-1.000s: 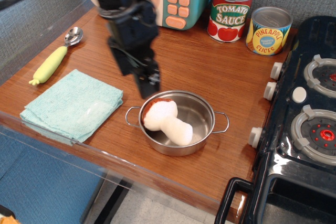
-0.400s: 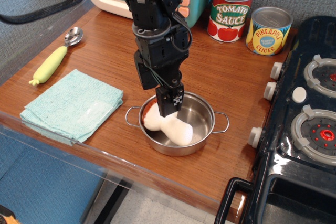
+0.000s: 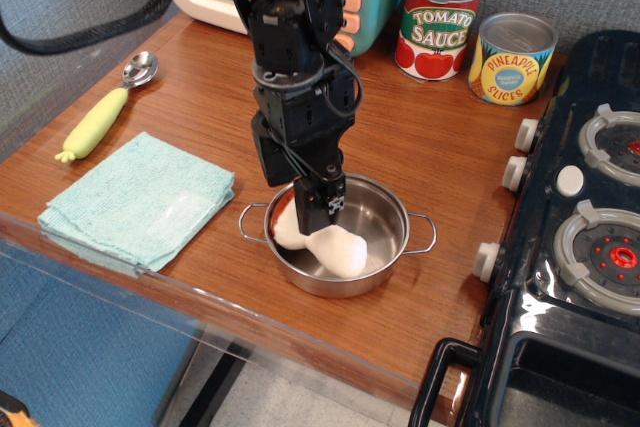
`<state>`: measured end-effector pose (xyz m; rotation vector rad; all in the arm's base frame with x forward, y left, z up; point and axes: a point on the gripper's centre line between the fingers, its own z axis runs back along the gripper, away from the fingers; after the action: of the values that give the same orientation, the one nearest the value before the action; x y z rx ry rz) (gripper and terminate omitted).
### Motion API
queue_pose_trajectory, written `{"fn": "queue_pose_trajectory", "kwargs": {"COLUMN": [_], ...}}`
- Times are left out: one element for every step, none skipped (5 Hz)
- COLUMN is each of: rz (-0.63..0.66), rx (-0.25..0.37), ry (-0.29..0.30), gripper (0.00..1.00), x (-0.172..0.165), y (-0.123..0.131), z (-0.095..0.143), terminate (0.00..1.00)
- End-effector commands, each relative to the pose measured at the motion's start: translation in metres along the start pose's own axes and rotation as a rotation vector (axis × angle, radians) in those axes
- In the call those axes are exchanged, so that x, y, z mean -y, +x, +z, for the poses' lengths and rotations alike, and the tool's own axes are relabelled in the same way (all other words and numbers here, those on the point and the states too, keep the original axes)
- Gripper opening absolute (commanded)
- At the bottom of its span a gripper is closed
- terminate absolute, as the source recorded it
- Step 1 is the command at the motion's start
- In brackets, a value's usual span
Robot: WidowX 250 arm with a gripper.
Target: Put the mushroom onto the blue cloth
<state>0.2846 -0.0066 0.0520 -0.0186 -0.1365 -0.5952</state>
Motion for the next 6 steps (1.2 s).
{"fn": "queue_pose_trajectory", "kwargs": {"rz": [-0.009,-0.006,-0.017,-0.057,-0.037,0.065], "rx": [0.002,-0.004,0.006,0.064,0.128,0.085], "ry": [0.012,0.007,-0.008,-0.010,0.022,0.074], "gripper": [0.00,0.00,0.00,0.00,0.00,0.00], "x": [0.004,0.004,0.004,0.007,-0.004,-0.033], "y": [0.000,0.000,0.003,0.008,-0.009,-0.048], "z": [0.002,0.000,0.001,0.022,0.057,0.070], "terminate": [0.00,0.00,0.00,0.00,0.00,0.00]}}
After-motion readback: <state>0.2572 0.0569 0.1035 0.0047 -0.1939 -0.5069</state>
